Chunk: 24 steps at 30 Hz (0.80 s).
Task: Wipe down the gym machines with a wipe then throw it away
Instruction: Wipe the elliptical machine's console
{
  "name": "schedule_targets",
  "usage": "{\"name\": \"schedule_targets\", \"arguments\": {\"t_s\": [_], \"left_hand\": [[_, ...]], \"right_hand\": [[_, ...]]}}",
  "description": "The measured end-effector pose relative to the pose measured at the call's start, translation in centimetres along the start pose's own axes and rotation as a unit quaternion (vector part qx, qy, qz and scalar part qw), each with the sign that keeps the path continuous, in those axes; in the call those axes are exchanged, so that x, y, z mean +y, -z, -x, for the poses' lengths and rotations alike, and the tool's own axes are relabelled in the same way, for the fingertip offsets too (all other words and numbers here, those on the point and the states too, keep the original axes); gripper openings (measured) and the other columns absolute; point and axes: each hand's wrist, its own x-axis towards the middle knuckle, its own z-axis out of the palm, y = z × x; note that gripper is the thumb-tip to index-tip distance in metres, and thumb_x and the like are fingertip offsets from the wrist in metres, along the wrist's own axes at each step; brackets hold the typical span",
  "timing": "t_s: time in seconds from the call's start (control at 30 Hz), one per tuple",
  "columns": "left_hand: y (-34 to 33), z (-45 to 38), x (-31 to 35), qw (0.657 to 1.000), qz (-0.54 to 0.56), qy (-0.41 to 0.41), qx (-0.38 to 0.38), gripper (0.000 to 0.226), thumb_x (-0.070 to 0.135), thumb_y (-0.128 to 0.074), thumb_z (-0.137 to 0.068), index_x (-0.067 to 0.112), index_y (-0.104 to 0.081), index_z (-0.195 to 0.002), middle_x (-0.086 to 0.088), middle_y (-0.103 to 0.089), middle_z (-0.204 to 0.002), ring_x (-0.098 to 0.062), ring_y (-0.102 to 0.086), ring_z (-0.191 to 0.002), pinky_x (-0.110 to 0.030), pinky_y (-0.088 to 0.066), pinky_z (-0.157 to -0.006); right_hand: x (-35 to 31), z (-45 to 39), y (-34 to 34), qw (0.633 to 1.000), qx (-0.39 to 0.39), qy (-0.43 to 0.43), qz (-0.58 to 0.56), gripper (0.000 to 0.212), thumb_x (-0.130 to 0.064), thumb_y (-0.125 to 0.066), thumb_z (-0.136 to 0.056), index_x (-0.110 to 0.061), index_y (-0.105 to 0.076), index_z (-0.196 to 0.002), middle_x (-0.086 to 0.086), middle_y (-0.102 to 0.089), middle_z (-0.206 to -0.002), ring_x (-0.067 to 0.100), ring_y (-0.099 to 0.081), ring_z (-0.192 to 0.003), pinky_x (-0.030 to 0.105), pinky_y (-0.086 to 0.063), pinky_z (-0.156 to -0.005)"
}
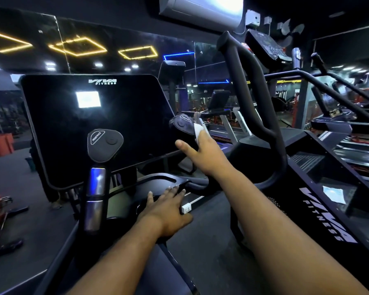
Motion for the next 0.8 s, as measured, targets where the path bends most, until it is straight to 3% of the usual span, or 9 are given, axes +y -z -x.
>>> {"name": "schedule_targets", "arguments": {"t_s": [0.13,0.23,0.33,0.43,0.53,0.63,0.7,0.8], "left_hand": [[-0.1,-0.4,0.1,1.000,-0.008,0.000,0.003,0.086,0.061,-0.047,-0.093,0.032,-0.007,-0.164,0.005,0.007,-0.172,-0.011,0.011,-0.157,-0.060,0.011,-0.123],[-0.1,-0.3,0.3,1.000,-0.012,0.002,-0.001,0.086,0.061,-0.047,-0.093,0.032,-0.008,-0.164,0.004,0.006,-0.172,-0.012,0.009,-0.157,-0.060,0.010,-0.123],[-0.1,-0.2,0.5,1.000,-0.017,0.002,-0.003,0.085,0.060,-0.048,-0.094,0.033,-0.009,-0.164,0.004,0.005,-0.172,-0.013,0.007,-0.158,-0.061,0.008,-0.123],[0.0,-0.4,0.2,1.000,-0.018,0.004,0.005,0.084,0.060,-0.049,-0.094,0.034,-0.009,-0.164,0.005,0.004,-0.172,-0.013,0.005,-0.158,-0.062,0.006,-0.123],[0.0,-0.5,0.1,1.000,-0.015,0.004,0.005,0.084,0.061,-0.048,-0.094,0.035,-0.010,-0.164,0.006,0.004,-0.172,-0.012,0.006,-0.158,-0.061,0.007,-0.123],[0.1,-0.4,0.2,1.000,-0.015,0.005,0.002,0.083,0.062,-0.046,-0.094,0.034,-0.010,-0.164,0.006,0.004,-0.172,-0.012,0.006,-0.158,-0.061,0.008,-0.123],[0.1,-0.4,0.3,1.000,-0.021,0.005,0.003,0.082,0.062,-0.046,-0.095,0.033,-0.011,-0.163,0.005,0.004,-0.172,-0.012,0.006,-0.158,-0.062,0.007,-0.123],[0.3,-0.2,0.4,1.000,-0.021,0.008,-0.001,0.083,0.060,-0.048,-0.096,0.032,-0.009,-0.164,0.005,0.005,-0.172,-0.013,0.006,-0.158,-0.062,0.007,-0.123]], "right_hand": [[4.0,4.8,-1.1,0.994,0.018,-0.021,0.107,0.085,-0.070,-0.057,-0.085,-0.016,-0.036,-0.147,0.009,-0.052,-0.138,0.028,-0.048,-0.129,0.047,-0.041,-0.106],[5.3,6.6,-2.7,0.986,0.047,-0.006,0.157,0.102,-0.072,-0.047,-0.088,-0.008,-0.014,-0.160,0.012,-0.024,-0.163,0.027,-0.024,-0.150,0.053,-0.021,-0.122],[3.8,5.0,-3.7,0.983,0.057,0.040,0.169,0.098,-0.067,-0.035,-0.095,-0.006,0.003,-0.161,0.011,0.001,-0.170,0.028,-0.001,-0.156,0.052,-0.003,-0.126],[2.2,3.8,-4.6,0.976,0.083,0.053,0.194,0.090,-0.065,-0.026,-0.099,-0.007,0.004,-0.161,0.016,0.003,-0.169,0.032,-0.002,-0.156,0.052,-0.006,-0.126],[4.2,6.1,-6.2,0.949,0.125,0.058,0.283,0.084,-0.053,-0.038,-0.103,-0.004,-0.001,-0.161,0.022,0.003,-0.168,0.036,0.002,-0.156,0.054,-0.015,-0.124],[5.4,7.8,-7.4,0.932,0.154,0.039,0.327,0.081,-0.046,-0.039,-0.103,-0.003,-0.003,-0.161,0.024,-0.003,-0.167,0.037,-0.003,-0.155,0.054,-0.019,-0.124],[4.1,6.5,-7.2,0.935,0.169,0.017,0.312,0.078,-0.049,-0.031,-0.103,0.000,-0.008,-0.159,0.026,-0.018,-0.163,0.040,-0.021,-0.151,0.053,-0.025,-0.121],[1.2,2.9,-5.2,0.964,0.181,-0.056,0.184,0.077,-0.060,-0.040,-0.100,-0.001,-0.031,-0.151,0.020,-0.051,-0.136,0.037,-0.050,-0.123,0.047,-0.042,-0.102]]}}
